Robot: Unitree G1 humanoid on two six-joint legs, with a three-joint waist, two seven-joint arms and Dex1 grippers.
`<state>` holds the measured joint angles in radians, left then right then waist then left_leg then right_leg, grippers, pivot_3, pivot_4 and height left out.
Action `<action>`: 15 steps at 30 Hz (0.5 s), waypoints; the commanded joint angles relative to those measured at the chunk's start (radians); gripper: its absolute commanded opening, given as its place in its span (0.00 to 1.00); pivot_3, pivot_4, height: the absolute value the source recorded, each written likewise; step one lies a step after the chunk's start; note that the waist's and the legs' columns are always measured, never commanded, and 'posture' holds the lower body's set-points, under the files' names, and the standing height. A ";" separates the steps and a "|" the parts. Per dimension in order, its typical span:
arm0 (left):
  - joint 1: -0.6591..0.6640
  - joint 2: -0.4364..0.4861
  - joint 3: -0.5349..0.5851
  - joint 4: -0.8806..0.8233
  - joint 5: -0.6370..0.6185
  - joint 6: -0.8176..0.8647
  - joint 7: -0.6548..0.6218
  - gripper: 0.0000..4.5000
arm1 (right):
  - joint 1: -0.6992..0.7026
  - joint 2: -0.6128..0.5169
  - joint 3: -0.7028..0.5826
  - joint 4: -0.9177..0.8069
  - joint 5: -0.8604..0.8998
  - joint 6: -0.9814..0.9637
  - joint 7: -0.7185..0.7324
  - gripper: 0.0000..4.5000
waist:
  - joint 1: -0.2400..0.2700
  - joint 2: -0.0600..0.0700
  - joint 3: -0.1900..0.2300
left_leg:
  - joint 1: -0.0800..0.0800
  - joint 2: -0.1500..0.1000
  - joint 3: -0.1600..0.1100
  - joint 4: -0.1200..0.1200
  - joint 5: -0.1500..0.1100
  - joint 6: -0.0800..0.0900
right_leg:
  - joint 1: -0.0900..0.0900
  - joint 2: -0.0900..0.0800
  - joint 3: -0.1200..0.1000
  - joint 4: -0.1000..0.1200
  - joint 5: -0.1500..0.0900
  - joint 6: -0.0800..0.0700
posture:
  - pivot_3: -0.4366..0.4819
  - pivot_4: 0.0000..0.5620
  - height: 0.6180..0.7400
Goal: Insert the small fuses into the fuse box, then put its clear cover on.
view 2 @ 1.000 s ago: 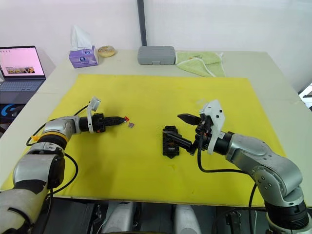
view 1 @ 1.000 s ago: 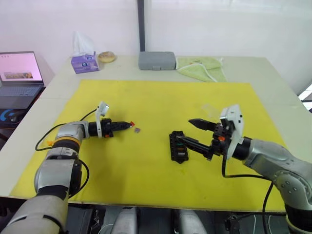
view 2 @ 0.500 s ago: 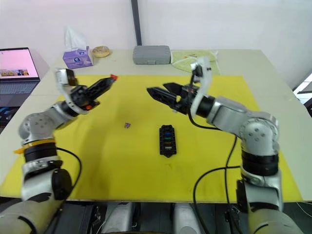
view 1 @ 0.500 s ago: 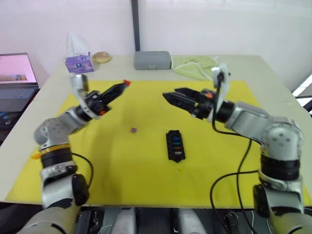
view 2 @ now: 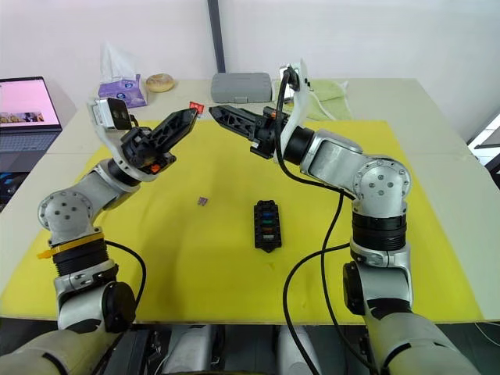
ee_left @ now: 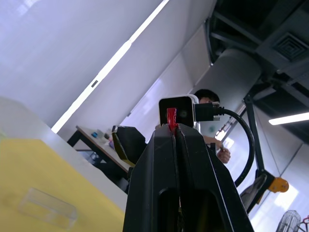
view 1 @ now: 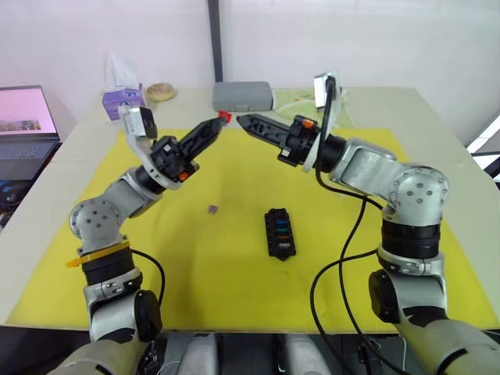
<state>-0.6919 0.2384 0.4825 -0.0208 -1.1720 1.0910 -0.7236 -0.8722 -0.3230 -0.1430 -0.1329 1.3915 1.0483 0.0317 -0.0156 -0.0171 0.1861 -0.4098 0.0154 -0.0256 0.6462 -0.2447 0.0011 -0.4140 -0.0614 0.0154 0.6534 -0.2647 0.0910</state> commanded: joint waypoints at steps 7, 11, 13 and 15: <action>-0.006 0.035 -0.047 0.005 -0.047 -0.046 0.000 0.00 | -0.004 0.010 -0.019 -0.067 0.068 -0.018 -0.021 0.47 | -0.001 0.000 0.000 | 0.000 0.000 0.000 0.000 0.000 0.000 | 0.000 0.000 0.000 0.000 0.000 0.000 | 0.48 0.27 1.00; -0.009 0.036 -0.062 0.006 -0.053 -0.055 0.004 0.00 | 0.002 0.018 -0.007 -0.075 0.068 -0.021 -0.026 0.47 | -0.001 0.000 0.000 | 0.000 0.000 0.000 0.000 0.000 0.000 | 0.000 0.000 0.000 0.000 0.000 0.000 | 0.48 0.27 1.00; -0.010 0.037 -0.067 0.006 -0.057 -0.060 0.006 0.00 | 0.004 0.021 -0.003 -0.074 0.065 -0.021 -0.029 0.47 | -0.002 0.000 0.000 | 0.000 0.000 0.000 0.000 0.000 0.000 | 0.000 0.000 0.000 0.000 0.000 0.000 | 0.48 0.27 1.00; -0.010 0.039 -0.074 0.006 -0.062 -0.063 0.006 0.00 | 0.006 0.023 -0.001 -0.074 0.061 -0.022 -0.028 0.47 | -0.001 0.000 0.000 | 0.000 0.000 0.000 0.000 0.000 0.000 | 0.000 0.000 0.000 0.000 0.000 0.000 | 0.48 0.27 1.00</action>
<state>-0.6822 0.2637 0.4088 -0.0012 -1.2046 1.0426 -0.7157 -0.8619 -0.3091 -0.1379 -0.1724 1.4365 1.0413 0.0038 -0.0169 -0.0171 0.1861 -0.4098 0.0155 -0.0256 0.6459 -0.2447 0.0012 -0.4141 -0.0609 0.0155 0.6532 -0.2648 0.0909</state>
